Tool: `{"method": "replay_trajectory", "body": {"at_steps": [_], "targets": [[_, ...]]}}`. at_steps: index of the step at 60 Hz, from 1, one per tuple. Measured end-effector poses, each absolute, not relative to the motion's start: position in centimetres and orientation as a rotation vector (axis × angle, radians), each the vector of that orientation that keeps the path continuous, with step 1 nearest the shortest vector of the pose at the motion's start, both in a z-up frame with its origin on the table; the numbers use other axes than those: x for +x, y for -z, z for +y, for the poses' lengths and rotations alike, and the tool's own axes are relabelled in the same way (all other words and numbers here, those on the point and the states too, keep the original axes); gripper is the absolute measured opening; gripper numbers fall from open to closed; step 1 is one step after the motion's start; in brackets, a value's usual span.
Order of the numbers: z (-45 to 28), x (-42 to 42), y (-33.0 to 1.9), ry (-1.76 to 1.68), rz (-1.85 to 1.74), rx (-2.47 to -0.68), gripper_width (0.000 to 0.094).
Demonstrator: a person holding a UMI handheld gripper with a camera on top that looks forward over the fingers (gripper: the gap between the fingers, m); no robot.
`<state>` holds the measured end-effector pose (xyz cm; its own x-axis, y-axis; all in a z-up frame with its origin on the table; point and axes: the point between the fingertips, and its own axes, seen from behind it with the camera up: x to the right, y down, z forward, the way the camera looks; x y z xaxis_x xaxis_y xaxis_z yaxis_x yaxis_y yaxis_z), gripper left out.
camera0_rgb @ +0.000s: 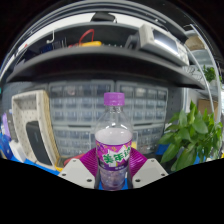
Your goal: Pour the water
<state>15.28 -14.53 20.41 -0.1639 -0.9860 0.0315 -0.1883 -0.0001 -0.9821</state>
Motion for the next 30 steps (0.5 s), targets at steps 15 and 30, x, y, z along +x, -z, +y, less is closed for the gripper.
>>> {"method": "replay_trajectory", "body": {"at_steps": [15,30], "targets": [[-16.2,15.8,-11.5,1.213,1.525,-1.352,0.0379],[-16.5,14.6,-11.0,1.202,1.513,-1.257,0.0379]]}}
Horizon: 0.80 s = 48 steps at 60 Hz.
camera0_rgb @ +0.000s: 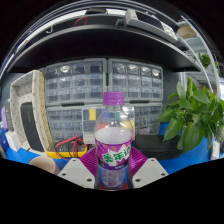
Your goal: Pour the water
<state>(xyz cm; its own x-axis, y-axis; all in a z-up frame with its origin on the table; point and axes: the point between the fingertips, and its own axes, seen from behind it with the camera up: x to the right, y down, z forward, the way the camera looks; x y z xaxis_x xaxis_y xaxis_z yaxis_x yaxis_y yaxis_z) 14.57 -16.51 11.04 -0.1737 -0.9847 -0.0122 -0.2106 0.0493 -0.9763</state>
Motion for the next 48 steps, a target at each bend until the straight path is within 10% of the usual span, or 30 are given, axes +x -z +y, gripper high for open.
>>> {"method": "replay_trajectory", "body": {"at_steps": [18,48], "targets": [[-16.6,13.5,-9.6,1.175,1.577,-1.304,0.0669],[-10.0,-1.5,-14.6,1.169,1.729,-1.288,0.0657]]}}
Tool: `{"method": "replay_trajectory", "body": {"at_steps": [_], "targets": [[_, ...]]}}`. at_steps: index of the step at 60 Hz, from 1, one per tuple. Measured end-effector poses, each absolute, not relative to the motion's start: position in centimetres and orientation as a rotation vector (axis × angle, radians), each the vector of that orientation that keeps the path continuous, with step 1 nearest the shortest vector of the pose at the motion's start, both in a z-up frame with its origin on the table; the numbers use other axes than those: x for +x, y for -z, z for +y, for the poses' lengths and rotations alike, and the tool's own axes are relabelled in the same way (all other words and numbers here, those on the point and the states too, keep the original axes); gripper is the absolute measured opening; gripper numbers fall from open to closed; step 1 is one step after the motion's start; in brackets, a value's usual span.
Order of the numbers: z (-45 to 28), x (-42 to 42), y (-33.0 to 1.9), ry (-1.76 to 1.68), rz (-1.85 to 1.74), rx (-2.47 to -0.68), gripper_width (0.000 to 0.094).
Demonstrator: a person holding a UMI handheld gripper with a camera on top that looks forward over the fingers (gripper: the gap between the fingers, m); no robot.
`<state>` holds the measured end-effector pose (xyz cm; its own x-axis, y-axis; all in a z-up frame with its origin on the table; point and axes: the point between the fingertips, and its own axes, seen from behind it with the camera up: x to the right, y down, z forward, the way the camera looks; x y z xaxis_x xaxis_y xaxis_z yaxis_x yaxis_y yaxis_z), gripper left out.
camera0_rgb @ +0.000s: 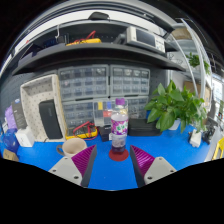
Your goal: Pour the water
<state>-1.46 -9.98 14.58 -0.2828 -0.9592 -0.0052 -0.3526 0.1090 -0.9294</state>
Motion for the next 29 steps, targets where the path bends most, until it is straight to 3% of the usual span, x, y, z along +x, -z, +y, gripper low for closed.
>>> {"method": "replay_trajectory", "body": {"at_steps": [17,29], "targets": [[-3.0,-4.0,-22.1,1.166,1.624,-1.305,0.0658],[0.4,-5.0,-24.5,1.149,1.568,-1.338,0.0667]]}}
